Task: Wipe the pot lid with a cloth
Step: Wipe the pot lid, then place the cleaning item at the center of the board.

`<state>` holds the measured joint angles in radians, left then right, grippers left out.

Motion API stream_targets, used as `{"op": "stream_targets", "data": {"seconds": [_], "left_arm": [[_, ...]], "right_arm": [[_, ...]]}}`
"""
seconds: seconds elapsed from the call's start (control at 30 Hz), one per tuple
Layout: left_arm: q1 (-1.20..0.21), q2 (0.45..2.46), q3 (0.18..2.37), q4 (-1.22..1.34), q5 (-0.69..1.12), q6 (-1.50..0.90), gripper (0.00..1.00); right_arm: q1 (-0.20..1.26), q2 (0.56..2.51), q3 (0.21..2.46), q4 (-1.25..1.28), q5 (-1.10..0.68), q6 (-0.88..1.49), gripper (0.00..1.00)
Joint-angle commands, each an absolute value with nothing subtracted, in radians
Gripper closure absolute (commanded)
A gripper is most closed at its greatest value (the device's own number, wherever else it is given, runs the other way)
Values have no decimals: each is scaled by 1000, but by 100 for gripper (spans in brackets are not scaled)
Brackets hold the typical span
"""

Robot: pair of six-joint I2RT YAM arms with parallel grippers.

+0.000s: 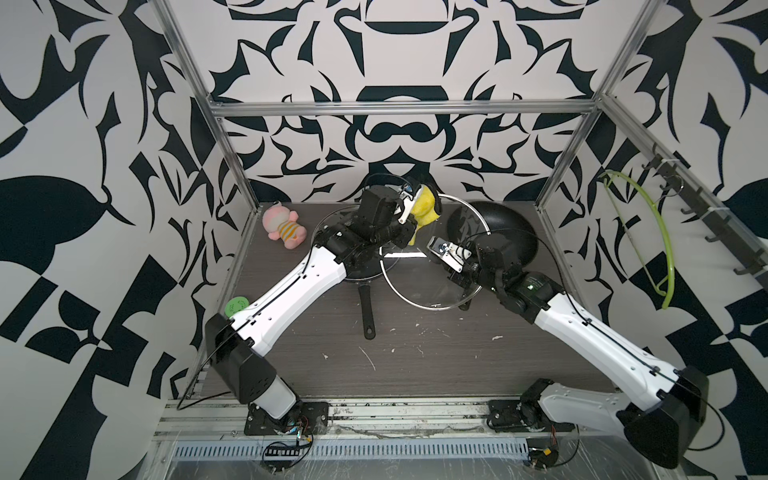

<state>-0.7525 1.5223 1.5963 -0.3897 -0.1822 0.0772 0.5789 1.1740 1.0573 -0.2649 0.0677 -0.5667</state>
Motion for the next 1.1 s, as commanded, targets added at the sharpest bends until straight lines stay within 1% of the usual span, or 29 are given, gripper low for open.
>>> {"op": "stream_targets", "data": {"seconds": [0.0, 0.2, 0.37, 0.63, 0.87, 1.07], "left_arm": [[-753, 1415, 1505, -240, -195, 30, 100], [-755, 1295, 1294, -123, -105, -5, 100], [-781, 1299, 1193, -129, -84, -73, 100], [-848, 1462, 1142, -149, -48, -207, 100], [-862, 1669, 1202, -198, -61, -269, 100], [-862, 1823, 1268, -243, -20, -295, 99]], "right_arm": [[536, 1170, 1181, -54, 153, -421, 100], [476, 1247, 1283, -120, 272, -248, 100], [424, 1288, 1336, -142, 314, -160, 100], [317, 1326, 1391, -173, 317, -54, 100], [246, 1379, 1449, -262, 266, 1, 100], [210, 1429, 1476, -318, 236, 32, 100]]}}
